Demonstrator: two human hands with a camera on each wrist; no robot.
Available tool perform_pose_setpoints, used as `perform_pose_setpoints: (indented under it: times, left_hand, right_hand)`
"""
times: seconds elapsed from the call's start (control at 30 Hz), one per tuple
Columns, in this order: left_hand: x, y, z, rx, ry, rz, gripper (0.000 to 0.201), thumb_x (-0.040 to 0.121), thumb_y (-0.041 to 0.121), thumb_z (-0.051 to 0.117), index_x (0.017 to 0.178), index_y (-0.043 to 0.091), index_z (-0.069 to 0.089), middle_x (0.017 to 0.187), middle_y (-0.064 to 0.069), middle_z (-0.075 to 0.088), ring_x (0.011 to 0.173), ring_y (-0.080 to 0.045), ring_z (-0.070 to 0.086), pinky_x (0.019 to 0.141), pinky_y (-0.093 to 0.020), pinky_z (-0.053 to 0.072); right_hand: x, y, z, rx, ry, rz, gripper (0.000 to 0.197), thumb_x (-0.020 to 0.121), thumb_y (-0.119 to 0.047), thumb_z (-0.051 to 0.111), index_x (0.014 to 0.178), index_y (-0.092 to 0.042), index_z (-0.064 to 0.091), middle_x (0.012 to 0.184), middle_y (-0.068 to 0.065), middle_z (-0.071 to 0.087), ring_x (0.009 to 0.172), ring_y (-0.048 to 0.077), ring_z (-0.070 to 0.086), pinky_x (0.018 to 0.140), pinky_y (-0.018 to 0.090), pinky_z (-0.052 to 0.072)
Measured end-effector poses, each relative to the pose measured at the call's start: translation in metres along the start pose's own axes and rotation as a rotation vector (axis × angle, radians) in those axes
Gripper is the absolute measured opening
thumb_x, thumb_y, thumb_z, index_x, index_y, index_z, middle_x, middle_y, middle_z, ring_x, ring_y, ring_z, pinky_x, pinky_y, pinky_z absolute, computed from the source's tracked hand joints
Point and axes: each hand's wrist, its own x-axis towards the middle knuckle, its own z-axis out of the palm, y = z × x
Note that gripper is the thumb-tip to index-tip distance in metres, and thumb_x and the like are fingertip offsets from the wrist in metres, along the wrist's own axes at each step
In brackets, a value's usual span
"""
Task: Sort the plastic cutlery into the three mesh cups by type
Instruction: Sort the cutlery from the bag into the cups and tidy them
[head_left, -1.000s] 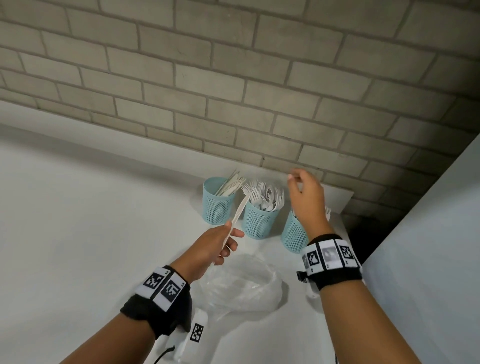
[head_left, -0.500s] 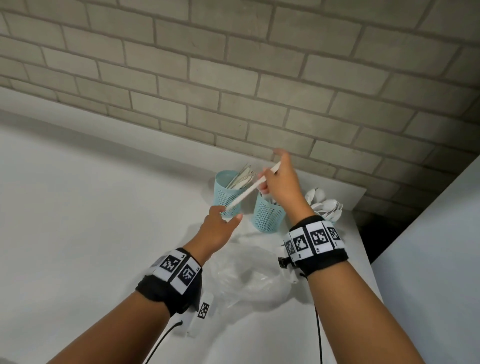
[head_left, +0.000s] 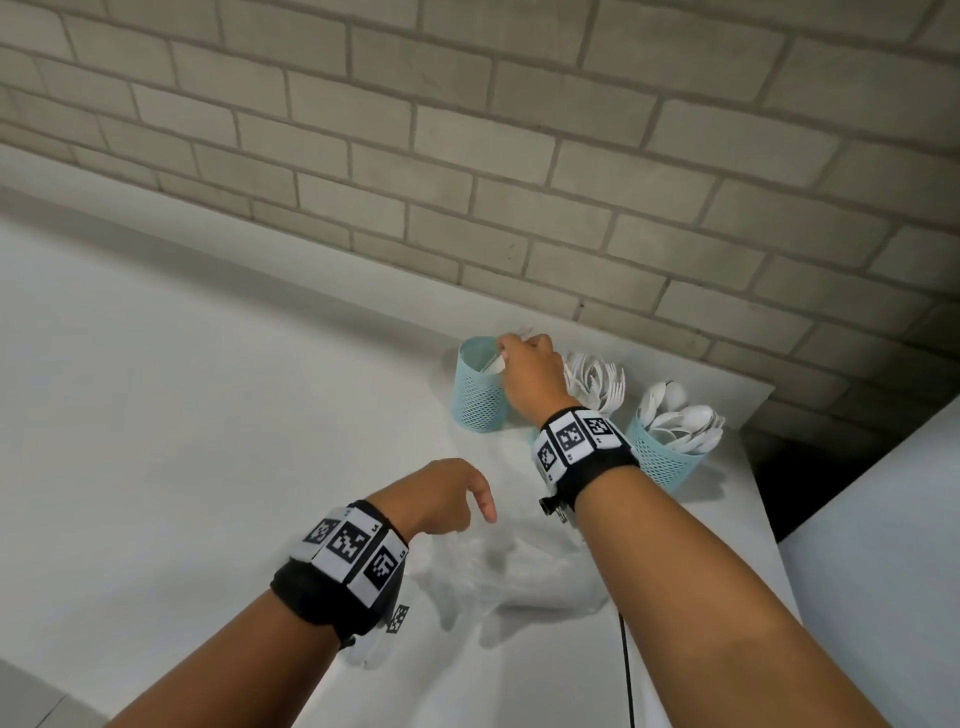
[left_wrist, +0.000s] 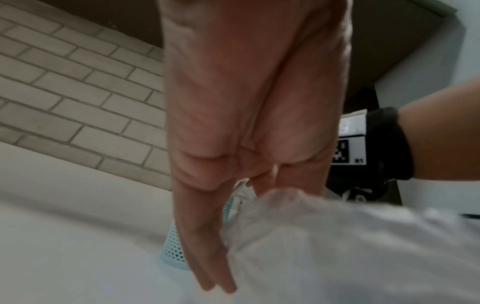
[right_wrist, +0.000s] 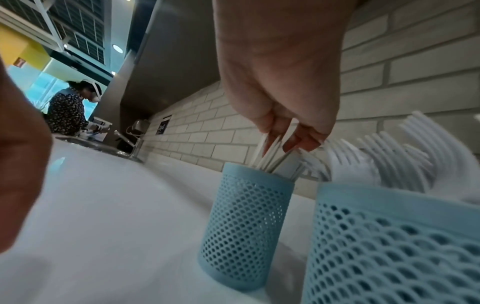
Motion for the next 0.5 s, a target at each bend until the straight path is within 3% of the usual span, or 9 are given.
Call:
perform_pose_setpoints:
  times: [0.1,0.2,0.27,0.33,0.4,0.5]
  left_hand:
    - [0.000,0.000,0.001,0.046,0.007,-0.031,0.038,0.090,-0.002,0.047,0.117,0.019,0.064,0.135,-0.004,0.047,0.117,-0.020,0.051,0.086,-0.022,0.043]
    - [0.001,-0.002,0.003,0.037,0.031,-0.055,0.039,0.090,0.006,0.054,0.127,0.017,0.055,0.137,-0.004,0.045,0.121,-0.020,0.048,0.091,-0.023,0.042]
    - [-0.001,-0.002,0.004,0.019,0.037,-0.060,0.050,0.087,0.015,0.063,0.134,0.017,0.046,0.140,-0.003,0.042,0.123,-0.019,0.047,0.096,-0.025,0.041]
    - [-0.003,-0.001,0.006,0.037,0.011,-0.064,0.069,0.083,0.022,0.069,0.142,0.021,0.035,0.144,-0.004,0.034,0.126,-0.021,0.045,0.100,-0.028,0.040]
    - [-0.004,0.001,0.009,0.073,-0.043,-0.079,0.082,0.080,0.026,0.073,0.146,0.030,0.025,0.143,-0.008,0.027,0.122,-0.026,0.047,0.099,-0.033,0.044]
    - [-0.004,0.006,0.015,0.108,-0.054,-0.090,0.080,0.079,0.027,0.074,0.144,0.033,0.029,0.138,-0.011,0.027,0.115,-0.029,0.051,0.096,-0.033,0.046]
  right_hand:
    - [-0.001,-0.003,-0.002,-0.116,-0.099,-0.038,0.048,0.093,-0.003,0.034,0.140,-0.013,0.037,0.141,0.018,0.037,0.129,0.034,0.029,0.104,0.041,0.025]
    - [0.003,-0.001,-0.002,-0.099,0.012,-0.090,0.046,0.097,-0.013,0.038,0.143,-0.018,0.034,0.147,0.008,0.035,0.133,0.030,0.025,0.105,0.043,0.023]
    - [-0.002,-0.002,-0.011,0.005,0.139,-0.085,0.038,0.094,-0.010,0.041,0.130,-0.017,0.050,0.136,0.005,0.049,0.125,0.026,0.036,0.100,0.038,0.030]
    - [-0.015,-0.005,-0.030,0.287,0.136,-0.039,0.030,0.089,0.000,0.041,0.100,-0.011,0.067,0.107,0.005,0.065,0.100,0.021,0.055,0.084,0.029,0.043]
    - [-0.036,-0.006,-0.048,0.508,-0.094,0.038,0.033,0.087,0.006,0.040,0.075,-0.008,0.067,0.079,0.002,0.066,0.072,0.014,0.059,0.066,0.021,0.047]
    - [-0.070,-0.009,-0.051,0.398,-0.643,0.091,0.032,0.088,0.008,0.040,0.073,-0.005,0.065,0.070,0.004,0.066,0.065,0.013,0.063,0.068,0.023,0.053]
